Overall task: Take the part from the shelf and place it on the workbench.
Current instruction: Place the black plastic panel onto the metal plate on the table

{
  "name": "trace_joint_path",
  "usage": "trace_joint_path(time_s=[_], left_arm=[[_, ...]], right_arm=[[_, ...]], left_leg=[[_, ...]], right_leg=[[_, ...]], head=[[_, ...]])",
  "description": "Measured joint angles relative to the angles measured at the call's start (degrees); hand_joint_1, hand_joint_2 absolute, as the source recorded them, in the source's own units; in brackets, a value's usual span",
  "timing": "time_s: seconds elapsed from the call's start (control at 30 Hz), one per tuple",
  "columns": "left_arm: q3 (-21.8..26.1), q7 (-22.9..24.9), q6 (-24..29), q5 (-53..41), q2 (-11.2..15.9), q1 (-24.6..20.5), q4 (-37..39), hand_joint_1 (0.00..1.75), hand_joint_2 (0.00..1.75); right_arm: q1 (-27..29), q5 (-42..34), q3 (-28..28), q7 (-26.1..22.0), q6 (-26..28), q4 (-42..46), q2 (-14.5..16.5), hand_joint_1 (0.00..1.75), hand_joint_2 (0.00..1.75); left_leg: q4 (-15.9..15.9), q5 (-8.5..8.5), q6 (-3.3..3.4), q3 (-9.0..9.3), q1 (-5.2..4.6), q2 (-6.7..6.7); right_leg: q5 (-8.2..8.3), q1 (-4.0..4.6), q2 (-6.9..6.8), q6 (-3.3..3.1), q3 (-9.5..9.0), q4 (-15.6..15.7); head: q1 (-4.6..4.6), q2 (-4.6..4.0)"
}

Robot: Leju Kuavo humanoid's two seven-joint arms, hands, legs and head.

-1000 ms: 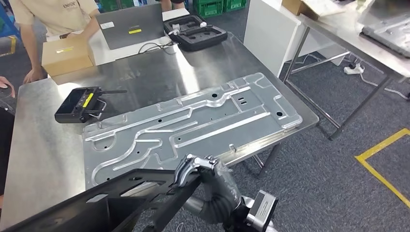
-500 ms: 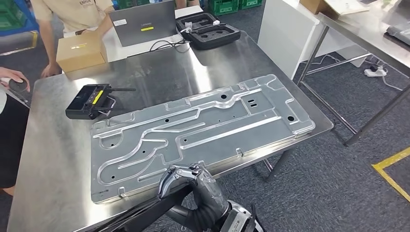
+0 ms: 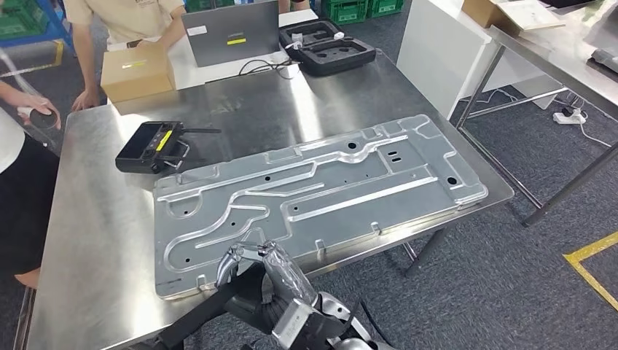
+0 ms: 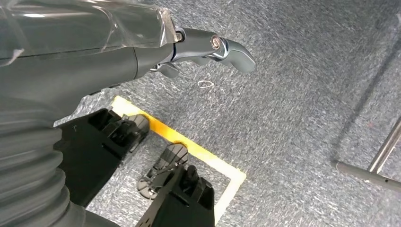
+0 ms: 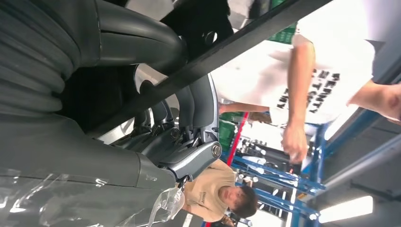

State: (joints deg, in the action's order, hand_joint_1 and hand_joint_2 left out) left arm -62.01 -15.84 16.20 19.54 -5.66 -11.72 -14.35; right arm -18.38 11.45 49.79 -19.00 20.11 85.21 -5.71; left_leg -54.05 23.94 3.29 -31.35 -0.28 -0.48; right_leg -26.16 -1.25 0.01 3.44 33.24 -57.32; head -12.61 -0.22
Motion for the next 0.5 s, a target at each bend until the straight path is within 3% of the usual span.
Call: trace_joint_path(time_s=[0.1, 0.13, 0.17, 0.2, 0.27, 0.33, 0.5], left_arm=[[-0.57, 0.21, -0.53, -0.78, -0.29, -0.51, -0.08, 0.0, 1.75], [-0.7, 0.31, -0.77, -1.11, -0.39, -0.61, -0.11, 0.0, 1.75], [-0.8, 0.46, -1.01, -1.44, -0.46, -0.68, -0.13, 0.0, 1.75], [-0.88, 0.62, -1.26, -1.75, -0.54, -0.76, -0.14, 0.0, 1.75], [-1.0, 0.9, -1.72, -2.37, -0.74, -1.03, -0.15, 0.0, 1.75], [-1.07, 1.04, -2.04, -2.81, -0.97, -1.4, -0.17, 0.0, 1.75], [-1.18, 1.09, -2.26, -3.09, -1.14, -1.71, -0.18, 0.0, 1.75]], right_arm=[[-1.98, 0.33, 0.43, 1.95, 0.69, -3.09, 0.46, 1.75, 1.75], [-2.65, 0.43, 0.46, 2.8, 1.03, -4.34, 0.58, 1.75, 1.75], [-3.34, 0.49, 0.49, 3.64, 1.39, -5.65, 0.68, 1.75, 1.75], [-4.13, 0.52, 0.51, 4.41, 1.69, -6.95, 0.78, 1.75, 1.75], [-5.85, 0.6, 0.57, 5.66, 2.11, -9.39, 0.93, 1.75, 1.75], [-7.76, 0.57, 0.63, 6.7, 2.53, -11.92, 1.24, 1.75, 1.75], [-9.51, 0.45, 0.68, 7.57, 3.06, -14.29, 1.61, 1.75, 1.75]], left_leg=[[0.13, -0.19, 0.63, 0.12, -0.04, 0.05], [0.09, -0.18, 0.71, 0.1, -0.13, 0.03], [0.05, -0.14, 0.75, 0.11, -0.18, -0.02], [-0.01, -0.1, 0.75, 0.17, -0.21, -0.1], [-0.25, 0.13, 0.55, 0.32, -0.2, -0.26], [-0.65, 0.45, 0.13, 0.1, -0.44, -0.27], [-0.85, 0.53, -0.2, -0.27, -0.61, -0.19]], right_leg=[[-5.39, 0.16, 0.01, 0.04, 5.13, -11.12], [-6.32, 0.17, 0.01, 0.04, 6.71, -14.31], [-6.14, 0.17, 0.0, 0.0, 7.35, -15.46], [-4.81, 0.17, 0.0, -0.07, 6.79, -14.09], [-0.72, 0.14, -0.02, -0.27, 3.02, -5.95], [1.49, 0.25, 0.04, -0.56, 0.18, 0.45], [1.63, 0.44, 0.17, -0.87, 0.01, 1.47]], head=[[1.15, 0.0], [1.48, 0.0], [1.75, 0.0], [2.05, 0.0], [2.7, 0.0], [3.25, 0.0], [3.49, 0.0]])
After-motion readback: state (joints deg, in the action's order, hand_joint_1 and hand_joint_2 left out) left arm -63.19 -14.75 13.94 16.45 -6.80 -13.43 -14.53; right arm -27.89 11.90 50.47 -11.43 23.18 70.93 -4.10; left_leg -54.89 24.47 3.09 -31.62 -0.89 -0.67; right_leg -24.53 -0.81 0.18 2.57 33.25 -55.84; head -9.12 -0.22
